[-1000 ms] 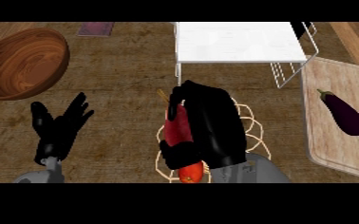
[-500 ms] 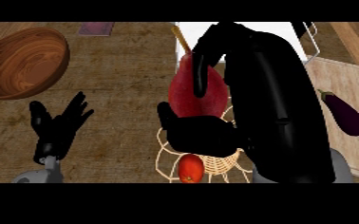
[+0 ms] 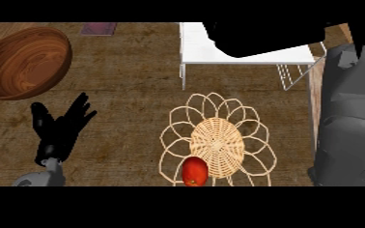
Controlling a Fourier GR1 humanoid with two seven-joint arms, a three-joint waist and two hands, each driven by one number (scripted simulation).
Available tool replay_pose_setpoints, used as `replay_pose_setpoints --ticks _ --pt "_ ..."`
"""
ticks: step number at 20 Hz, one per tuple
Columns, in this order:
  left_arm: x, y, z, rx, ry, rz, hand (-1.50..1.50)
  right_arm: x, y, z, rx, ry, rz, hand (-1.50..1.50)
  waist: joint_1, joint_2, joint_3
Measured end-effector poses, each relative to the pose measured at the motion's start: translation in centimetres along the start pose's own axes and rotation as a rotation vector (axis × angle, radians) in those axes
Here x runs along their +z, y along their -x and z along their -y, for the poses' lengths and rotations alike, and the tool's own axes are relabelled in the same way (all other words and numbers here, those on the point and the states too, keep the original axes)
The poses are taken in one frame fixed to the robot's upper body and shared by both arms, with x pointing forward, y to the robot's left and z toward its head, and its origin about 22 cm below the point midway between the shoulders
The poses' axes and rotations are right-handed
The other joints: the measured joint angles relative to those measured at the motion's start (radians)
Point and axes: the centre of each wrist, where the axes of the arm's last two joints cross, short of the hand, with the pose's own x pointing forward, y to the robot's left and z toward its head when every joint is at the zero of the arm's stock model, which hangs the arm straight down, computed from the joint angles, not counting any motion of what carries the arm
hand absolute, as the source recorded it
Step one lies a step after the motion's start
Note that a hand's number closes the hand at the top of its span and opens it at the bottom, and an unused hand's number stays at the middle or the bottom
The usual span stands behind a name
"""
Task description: Pick the pear from the placemat and place it in the tiered shelf
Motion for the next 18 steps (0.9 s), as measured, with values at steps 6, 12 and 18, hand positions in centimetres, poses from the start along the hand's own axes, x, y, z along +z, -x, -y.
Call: replay_pose_setpoints --ticks 6,12,18 --pt "0.2 0.0 0.4 0.002 0.005 0.008 0.00 -4.5 0.6 2.4 0.034 -0.001 -0.057 1.50 0.005 0.003 0.000" --pt "-0.2 0.0 0.5 -0.003 0.001 0.010 0.00 -8.1 1.7 3.0 0.081 -0.063 -0.090 1.50 0.009 0.004 0.001" --pt "-0.3 -0.2 0.5 0.001 0.005 0.009 0.00 -10.8 3.7 2.3 0.140 -0.096 -0.087 1.50 0.012 0.006 0.002"
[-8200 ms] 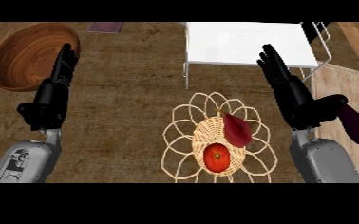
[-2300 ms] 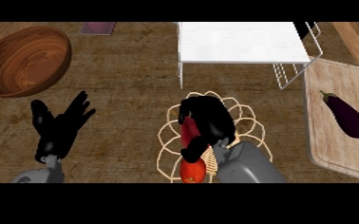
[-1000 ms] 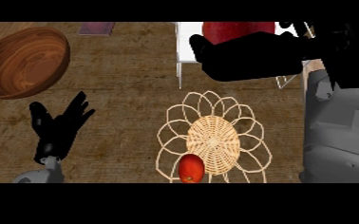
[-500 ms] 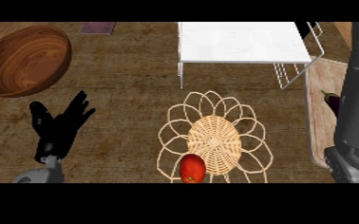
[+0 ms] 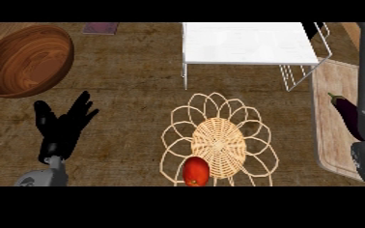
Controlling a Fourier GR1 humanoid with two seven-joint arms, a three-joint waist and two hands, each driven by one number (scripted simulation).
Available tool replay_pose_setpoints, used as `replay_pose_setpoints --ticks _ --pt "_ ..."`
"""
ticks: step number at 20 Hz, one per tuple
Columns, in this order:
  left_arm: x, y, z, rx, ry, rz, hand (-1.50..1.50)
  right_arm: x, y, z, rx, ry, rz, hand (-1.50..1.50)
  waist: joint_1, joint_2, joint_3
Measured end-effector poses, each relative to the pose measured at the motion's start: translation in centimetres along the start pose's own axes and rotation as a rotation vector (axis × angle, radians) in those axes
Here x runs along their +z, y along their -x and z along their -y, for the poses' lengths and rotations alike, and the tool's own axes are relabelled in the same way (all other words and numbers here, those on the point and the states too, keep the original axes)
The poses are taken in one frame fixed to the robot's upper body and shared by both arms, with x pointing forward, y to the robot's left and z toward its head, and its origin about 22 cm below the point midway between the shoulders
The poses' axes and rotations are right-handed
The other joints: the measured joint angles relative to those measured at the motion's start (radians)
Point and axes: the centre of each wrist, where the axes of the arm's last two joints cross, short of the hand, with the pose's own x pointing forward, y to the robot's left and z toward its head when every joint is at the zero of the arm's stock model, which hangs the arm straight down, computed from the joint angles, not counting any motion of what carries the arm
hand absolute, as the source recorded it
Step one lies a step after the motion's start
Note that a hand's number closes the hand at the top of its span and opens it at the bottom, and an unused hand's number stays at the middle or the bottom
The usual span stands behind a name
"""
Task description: Pick the pear from the placemat and place it in the tiered shelf
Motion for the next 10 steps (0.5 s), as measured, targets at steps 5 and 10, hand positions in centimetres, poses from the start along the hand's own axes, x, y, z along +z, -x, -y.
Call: replay_pose_setpoints --ticks 5,10 --pt "0.0 0.1 0.6 -0.004 -0.002 0.005 0.00 -2.3 1.9 -1.7 0.016 0.008 -0.008 1.50 0.004 0.002 0.000" --pt "0.0 -0.1 0.5 -0.006 0.007 0.001 0.00 -3.8 2.8 -3.1 0.028 0.022 -0.005 1.50 0.005 0.002 0.000"
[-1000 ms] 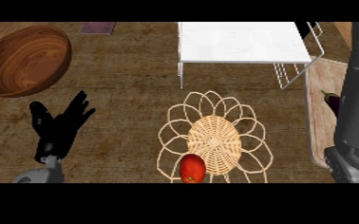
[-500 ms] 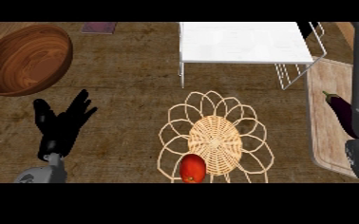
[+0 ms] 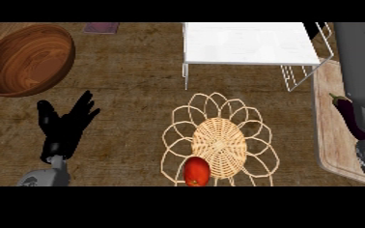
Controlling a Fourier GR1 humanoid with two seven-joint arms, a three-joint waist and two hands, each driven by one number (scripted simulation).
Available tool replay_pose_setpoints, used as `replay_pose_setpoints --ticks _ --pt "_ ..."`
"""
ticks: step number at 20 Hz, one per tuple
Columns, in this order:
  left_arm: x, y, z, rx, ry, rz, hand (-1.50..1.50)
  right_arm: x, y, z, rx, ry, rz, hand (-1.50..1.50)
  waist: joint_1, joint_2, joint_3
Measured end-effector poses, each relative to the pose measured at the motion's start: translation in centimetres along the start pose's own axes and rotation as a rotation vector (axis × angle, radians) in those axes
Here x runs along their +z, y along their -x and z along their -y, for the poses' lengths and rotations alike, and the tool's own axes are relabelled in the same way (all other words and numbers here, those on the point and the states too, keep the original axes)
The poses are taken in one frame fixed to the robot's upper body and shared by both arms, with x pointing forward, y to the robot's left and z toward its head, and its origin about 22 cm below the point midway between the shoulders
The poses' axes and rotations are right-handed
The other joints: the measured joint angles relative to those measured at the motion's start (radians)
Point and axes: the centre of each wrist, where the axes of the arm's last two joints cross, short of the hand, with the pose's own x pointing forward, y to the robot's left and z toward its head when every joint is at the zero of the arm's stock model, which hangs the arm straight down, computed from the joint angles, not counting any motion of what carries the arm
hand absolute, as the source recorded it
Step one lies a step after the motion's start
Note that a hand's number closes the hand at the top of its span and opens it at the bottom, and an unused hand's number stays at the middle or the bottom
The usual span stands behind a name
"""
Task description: Pick the pear from the placemat and place it in the tiered shelf
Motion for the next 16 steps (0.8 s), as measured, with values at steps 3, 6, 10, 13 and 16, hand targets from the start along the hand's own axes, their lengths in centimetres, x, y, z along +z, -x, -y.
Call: replay_pose_setpoints --ticks 3,6,10,13,16 --pt "0.1 -0.2 -0.5 0.000 0.002 -0.002 0.00 -0.7 0.2 -0.4 -0.003 0.010 0.007 1.50 0.001 0.001 -0.001" --pt "0.2 0.1 -0.2 0.002 0.002 0.006 0.00 -1.3 0.8 -0.8 -0.016 0.011 0.024 1.50 0.001 0.001 -0.002" --pt "0.5 0.1 0.0 0.001 -0.004 0.005 0.00 -1.8 1.3 -1.4 -0.021 0.003 0.048 1.50 -0.001 -0.001 -0.001" --pt "0.3 0.6 -0.4 0.005 -0.002 0.006 0.00 -2.1 1.7 -1.6 -0.017 -0.004 0.056 1.50 -0.003 -0.001 0.001" --pt "0.4 0.2 -0.5 0.004 0.001 0.003 0.00 -2.3 1.5 -1.8 0.033 -0.016 0.058 1.50 -0.002 -0.001 0.000"
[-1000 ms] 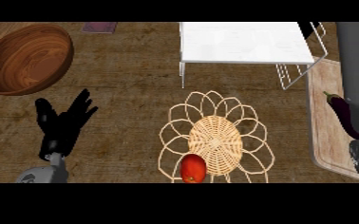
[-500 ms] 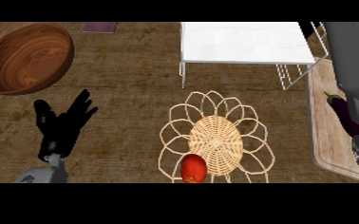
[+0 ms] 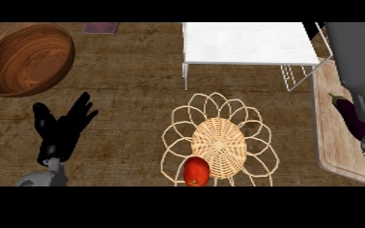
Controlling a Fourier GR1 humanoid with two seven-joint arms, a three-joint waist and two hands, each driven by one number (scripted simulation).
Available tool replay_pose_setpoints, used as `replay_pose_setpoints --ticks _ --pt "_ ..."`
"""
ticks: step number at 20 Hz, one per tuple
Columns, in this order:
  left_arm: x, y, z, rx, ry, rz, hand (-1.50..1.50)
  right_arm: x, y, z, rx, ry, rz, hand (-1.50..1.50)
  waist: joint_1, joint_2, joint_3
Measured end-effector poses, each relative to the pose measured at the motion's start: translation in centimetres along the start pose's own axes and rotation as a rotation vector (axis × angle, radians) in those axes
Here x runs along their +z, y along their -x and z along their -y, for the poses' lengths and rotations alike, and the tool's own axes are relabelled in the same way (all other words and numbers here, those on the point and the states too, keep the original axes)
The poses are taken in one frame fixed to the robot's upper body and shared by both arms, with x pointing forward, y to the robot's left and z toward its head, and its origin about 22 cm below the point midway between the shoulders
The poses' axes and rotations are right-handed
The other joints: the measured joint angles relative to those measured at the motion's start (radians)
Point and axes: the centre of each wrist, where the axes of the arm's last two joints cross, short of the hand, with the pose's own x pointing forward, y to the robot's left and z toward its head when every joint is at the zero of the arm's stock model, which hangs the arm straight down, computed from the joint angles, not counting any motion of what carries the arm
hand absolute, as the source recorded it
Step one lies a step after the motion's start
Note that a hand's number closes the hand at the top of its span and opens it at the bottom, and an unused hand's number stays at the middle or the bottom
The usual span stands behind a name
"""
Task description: Pick the pear from the placemat and place it in the tiered shelf
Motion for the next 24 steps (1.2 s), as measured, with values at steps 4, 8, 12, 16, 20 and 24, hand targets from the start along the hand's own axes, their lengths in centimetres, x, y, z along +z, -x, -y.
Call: replay_pose_setpoints --ticks 4,8,12,16,20,24 --pt "0.0 0.0 -0.1 -0.002 0.001 -0.004 0.00 -0.2 -0.2 1.0 -0.136 0.057 -0.056 -1.50 -0.001 0.000 -0.001" --pt "-0.2 -0.1 -0.6 0.001 -0.008 -0.014 0.00 -0.2 0.1 1.1 -0.274 0.101 -0.086 -1.50 -0.005 -0.001 0.000" --pt "-0.1 0.1 -0.3 -0.002 -0.004 -0.006 0.00 -0.4 0.8 2.2 -0.431 0.135 -0.100 -1.50 -0.003 -0.001 0.000" --pt "-0.1 0.1 -0.4 -0.002 -0.005 -0.007 0.00 -0.5 0.9 3.0 -0.583 0.165 -0.115 -1.50 -0.003 -0.001 0.001" --pt "0.0 0.3 -0.2 -0.002 -0.013 0.001 0.00 -0.4 1.8 4.4 -0.685 0.248 -0.144 -1.50 -0.006 -0.002 0.001" --pt "0.0 0.3 -0.2 -0.001 -0.016 0.002 0.00 -0.2 3.4 7.1 -0.685 0.380 -0.189 -1.50 -0.007 -0.003 0.001"
